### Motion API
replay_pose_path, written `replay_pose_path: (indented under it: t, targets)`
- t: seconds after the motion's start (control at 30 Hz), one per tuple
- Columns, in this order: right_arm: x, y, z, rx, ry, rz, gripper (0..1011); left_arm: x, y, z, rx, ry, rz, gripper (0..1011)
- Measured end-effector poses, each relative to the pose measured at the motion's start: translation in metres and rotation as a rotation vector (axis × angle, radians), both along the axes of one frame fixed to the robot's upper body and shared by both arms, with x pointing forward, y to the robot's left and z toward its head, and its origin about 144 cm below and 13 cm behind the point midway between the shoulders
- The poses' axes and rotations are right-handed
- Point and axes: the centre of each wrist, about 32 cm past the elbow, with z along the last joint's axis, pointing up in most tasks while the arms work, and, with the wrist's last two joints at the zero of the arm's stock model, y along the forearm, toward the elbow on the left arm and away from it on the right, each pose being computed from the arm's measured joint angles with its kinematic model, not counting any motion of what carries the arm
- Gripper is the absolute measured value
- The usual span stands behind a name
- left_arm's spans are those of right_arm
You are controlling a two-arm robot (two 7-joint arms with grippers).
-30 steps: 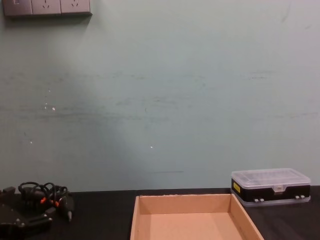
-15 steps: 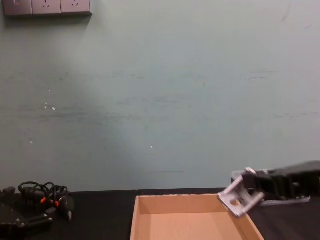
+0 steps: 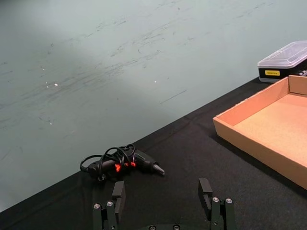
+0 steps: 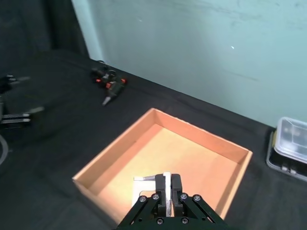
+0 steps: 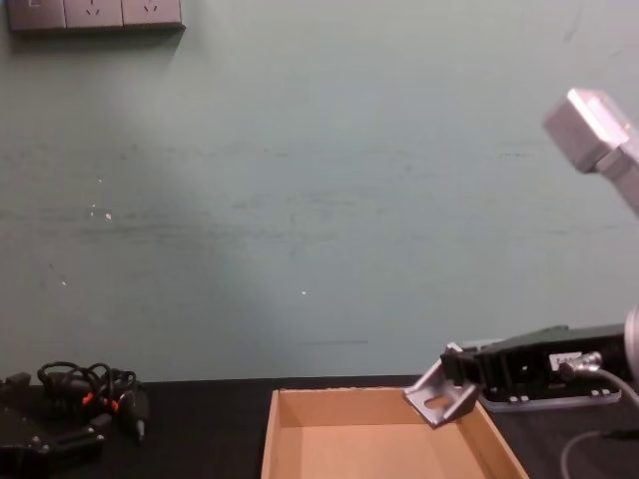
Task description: Use one hand to pick up the angle iron from the table and place it into the box.
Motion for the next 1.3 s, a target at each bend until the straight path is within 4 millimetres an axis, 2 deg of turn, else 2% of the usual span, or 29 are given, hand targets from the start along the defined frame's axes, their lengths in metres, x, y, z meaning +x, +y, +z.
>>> replay_pose_path:
  t: [0.3,0.53,1.07,1.13,1.27,1.3]
  targets:
    - [0.028,-0.003,-0.022,-0.005,0.069,-0.061,80,0.000,0.000,0.000,0.000,0.000,0.000,1000]
    - [0.040,-0.001,-0.036,0.022,0.096,-0.071,80,0.000,0.000,0.000,0.000,0.000,0.000,1000]
    - [0.044,0.006,-0.041,-0.008,0.125,-0.053,84,0.000,0.000,0.000,0.000,0.000,0.000,1000]
    - [0.044,0.006,-0.041,-0.012,0.125,-0.053,120,0.000,0.000,0.000,0.000,0.000,0.000,1000]
    - [0.043,0.005,-0.039,-0.012,0.117,-0.055,253,0.000,0.000,0.000,0.000,0.000,0.000,1000]
    - [0.043,0.005,-0.039,-0.012,0.117,-0.055,253,0.000,0.000,0.000,0.000,0.000,0.000,1000]
